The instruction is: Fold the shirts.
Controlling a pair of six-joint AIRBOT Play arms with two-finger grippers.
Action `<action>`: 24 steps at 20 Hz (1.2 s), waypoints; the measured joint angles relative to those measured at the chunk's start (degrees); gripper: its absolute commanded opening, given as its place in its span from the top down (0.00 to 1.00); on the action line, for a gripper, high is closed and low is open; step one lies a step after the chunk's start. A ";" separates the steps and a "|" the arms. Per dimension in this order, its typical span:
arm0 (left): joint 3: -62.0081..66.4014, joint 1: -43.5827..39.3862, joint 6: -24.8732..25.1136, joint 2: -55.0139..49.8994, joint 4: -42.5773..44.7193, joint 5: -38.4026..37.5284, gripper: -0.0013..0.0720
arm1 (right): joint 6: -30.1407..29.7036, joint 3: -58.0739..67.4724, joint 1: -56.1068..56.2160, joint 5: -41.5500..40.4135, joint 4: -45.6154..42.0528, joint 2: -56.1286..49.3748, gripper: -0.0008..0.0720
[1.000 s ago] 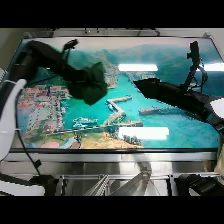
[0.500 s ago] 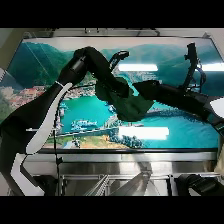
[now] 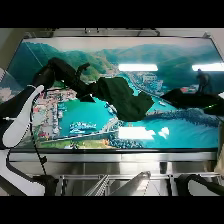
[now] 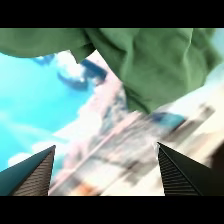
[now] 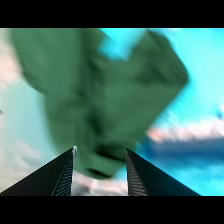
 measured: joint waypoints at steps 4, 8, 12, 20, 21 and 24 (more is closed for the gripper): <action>-4.02 -1.27 0.22 -3.69 -6.34 -5.18 0.03 | -1.03 1.46 1.77 1.53 -0.76 -14.01 0.49; -4.94 -3.89 0.28 -5.97 -10.47 -12.55 0.03 | -1.66 4.04 6.16 1.51 2.97 -20.65 0.50; -1.18 -6.29 0.44 -8.66 -12.55 -18.80 0.38 | -1.90 6.88 10.25 -2.58 5.03 -22.62 0.74; 15.08 -7.54 0.39 -13.73 -12.57 -10.36 0.96 | -5.42 9.55 11.39 -0.74 7.08 -18.69 0.96; 17.20 -6.49 0.70 -12.59 -12.48 -6.67 0.96 | -6.10 9.64 10.34 0.00 7.21 -15.69 0.96; 23.52 -2.78 1.07 -6.14 -12.55 4.42 0.96 | -7.08 10.40 5.57 1.36 8.68 -2.60 0.96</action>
